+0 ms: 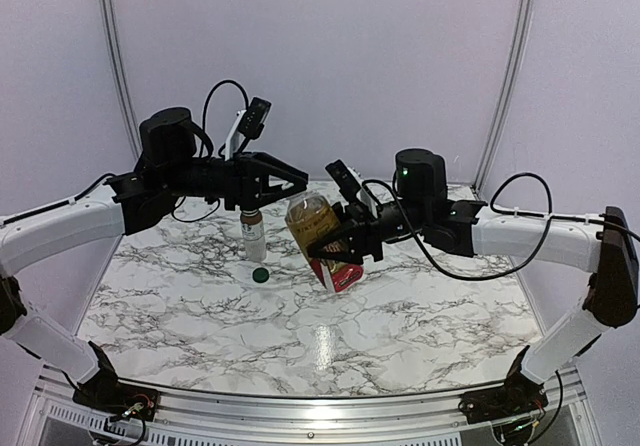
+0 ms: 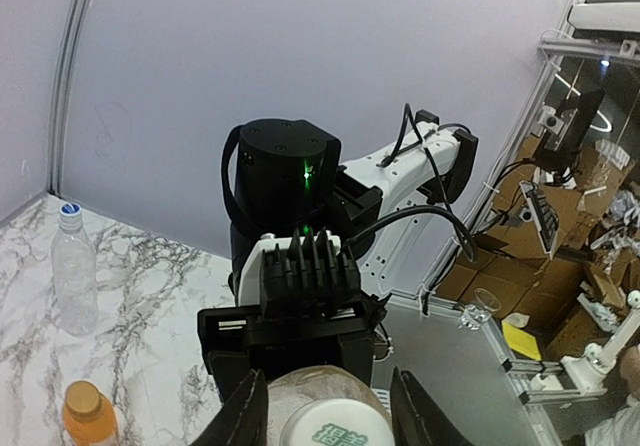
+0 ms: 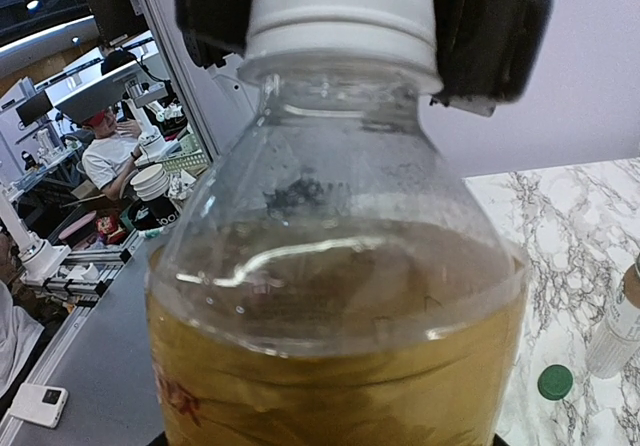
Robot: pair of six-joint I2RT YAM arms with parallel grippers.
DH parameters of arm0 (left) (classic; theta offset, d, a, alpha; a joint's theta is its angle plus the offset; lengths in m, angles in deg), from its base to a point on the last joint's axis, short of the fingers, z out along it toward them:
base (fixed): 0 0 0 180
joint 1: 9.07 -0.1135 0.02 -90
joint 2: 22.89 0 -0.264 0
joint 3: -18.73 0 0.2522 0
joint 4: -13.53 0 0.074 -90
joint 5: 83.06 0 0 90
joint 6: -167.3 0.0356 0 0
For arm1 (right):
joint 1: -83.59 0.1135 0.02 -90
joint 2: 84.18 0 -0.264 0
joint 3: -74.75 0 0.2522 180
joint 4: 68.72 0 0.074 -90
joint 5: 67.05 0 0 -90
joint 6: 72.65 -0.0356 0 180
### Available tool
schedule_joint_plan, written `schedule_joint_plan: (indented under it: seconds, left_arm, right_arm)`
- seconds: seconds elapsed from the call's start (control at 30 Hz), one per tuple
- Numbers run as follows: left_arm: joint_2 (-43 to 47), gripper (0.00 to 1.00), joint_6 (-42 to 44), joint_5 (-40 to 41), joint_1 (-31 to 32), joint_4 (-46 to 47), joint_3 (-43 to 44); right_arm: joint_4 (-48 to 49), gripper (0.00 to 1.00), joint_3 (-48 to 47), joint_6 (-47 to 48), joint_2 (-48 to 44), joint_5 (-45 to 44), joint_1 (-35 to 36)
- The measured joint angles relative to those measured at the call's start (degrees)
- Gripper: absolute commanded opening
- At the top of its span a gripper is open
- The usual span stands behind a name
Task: Unscrew the bottle caps
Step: Unscrew the bottle cap from the plastic bottle.
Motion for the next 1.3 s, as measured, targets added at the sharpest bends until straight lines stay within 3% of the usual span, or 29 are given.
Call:
schedule_joint_plan:
  seconds: [0.4,0.67,1.03,1.3]
  left_arm:
    - [-0.90,0.00,-0.90,1.03,0.09,1.70,0.00]
    - [0.52,0.00,-4.81,11.50,0.31,1.88,-1.90]
    - [1.81,0.00,-14.47,39.69,6.34,-5.46,-2.27]
    - [1.16,0.28,-16.96,44.96,7.67,-9.92,0.11]
  right_arm:
    - [0.04,0.38,0.02,-1.18,-0.09,-1.03,-0.50]
    - [-3.91,0.37,-0.81,2.12,-0.96,-10.95,-0.66]
    - [-9.14,0.37,-1.01,8.81,-1.36,-25.05,-0.15]
    - [-9.29,0.37,-1.03,9.81,-1.36,-27.74,0.17]
